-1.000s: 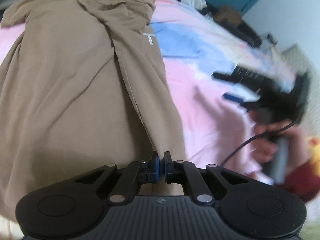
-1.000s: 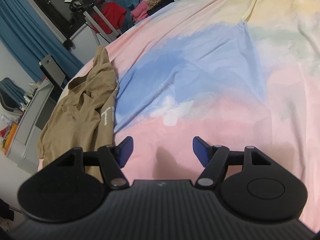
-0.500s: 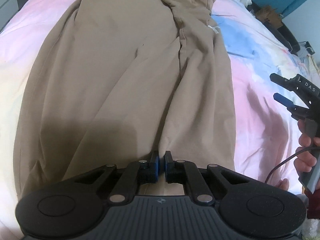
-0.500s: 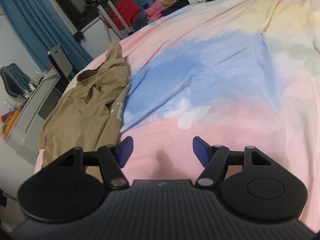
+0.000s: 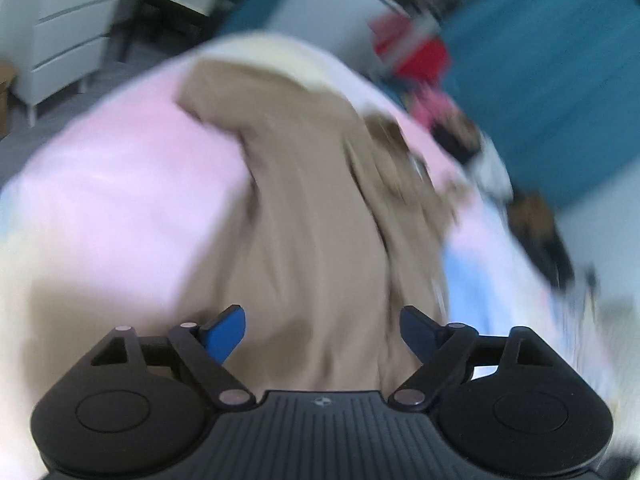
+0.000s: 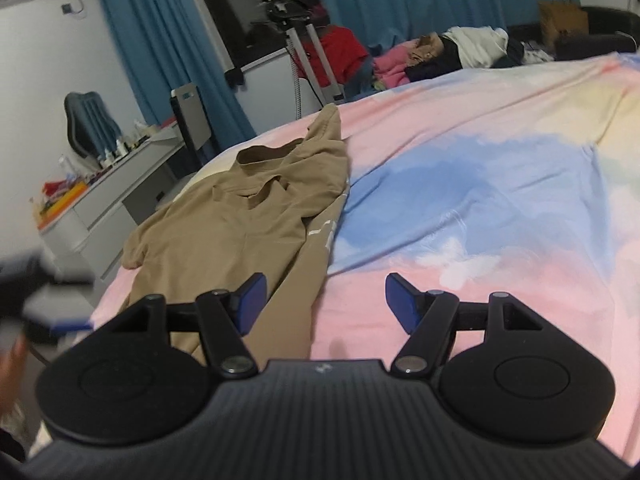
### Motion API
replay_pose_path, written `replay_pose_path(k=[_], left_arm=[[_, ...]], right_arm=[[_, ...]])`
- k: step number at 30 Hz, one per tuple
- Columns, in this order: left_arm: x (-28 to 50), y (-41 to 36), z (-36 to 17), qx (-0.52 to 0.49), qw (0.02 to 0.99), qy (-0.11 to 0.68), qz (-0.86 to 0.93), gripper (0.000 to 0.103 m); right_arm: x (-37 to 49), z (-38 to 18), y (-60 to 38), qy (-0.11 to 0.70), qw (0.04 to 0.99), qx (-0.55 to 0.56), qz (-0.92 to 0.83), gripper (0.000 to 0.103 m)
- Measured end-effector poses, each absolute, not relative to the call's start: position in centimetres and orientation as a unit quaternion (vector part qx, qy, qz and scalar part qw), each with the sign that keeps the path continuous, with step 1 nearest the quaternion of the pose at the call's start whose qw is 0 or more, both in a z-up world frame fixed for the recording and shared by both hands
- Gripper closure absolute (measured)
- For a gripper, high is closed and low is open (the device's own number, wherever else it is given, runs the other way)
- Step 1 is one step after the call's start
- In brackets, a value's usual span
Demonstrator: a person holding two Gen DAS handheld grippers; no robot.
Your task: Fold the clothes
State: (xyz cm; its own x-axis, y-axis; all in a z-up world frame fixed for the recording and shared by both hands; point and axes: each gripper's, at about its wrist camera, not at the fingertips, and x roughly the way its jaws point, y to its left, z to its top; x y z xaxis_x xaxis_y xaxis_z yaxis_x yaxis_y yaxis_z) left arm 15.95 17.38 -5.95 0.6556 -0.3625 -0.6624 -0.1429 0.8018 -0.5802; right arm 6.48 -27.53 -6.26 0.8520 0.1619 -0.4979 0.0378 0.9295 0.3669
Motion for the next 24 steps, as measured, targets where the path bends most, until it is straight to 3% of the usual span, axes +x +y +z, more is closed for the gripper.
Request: replay_pose_path(k=[9, 14, 20, 22, 24], left_arm=[[29.8, 23.9, -12.4, -0.434, 0.832, 0.345, 0.026, 0.015], [33.9, 24.4, -13.5, -0.437, 0.85, 0.29, 0.045, 0.015], [39.0, 21.1, -12.7, -0.289, 0.913, 0.275, 0.08, 0.047], [39.0, 18.8, -11.2, -0.243, 0.931, 0.263, 0.073, 0.079], [39.0, 16.5, -9.6, -0.195, 0.946, 0.249, 0.065, 0.09]], right_arm=[[10.6, -8.8, -26.4, 0.3, 0.937, 0.177, 0.025, 0.034], [13.1, -10.6, -25.8, 0.322, 0.931, 0.169, 0.024, 0.034], [15.0, -12.2, -26.3, 0.347, 0.917, 0.196, 0.021, 0.035], [15.1, -12.3, -26.4, 0.345, 0.916, 0.201, 0.02, 0.035], [15.1, -12.2, -26.5, 0.345, 0.916, 0.205, 0.02, 0.035]])
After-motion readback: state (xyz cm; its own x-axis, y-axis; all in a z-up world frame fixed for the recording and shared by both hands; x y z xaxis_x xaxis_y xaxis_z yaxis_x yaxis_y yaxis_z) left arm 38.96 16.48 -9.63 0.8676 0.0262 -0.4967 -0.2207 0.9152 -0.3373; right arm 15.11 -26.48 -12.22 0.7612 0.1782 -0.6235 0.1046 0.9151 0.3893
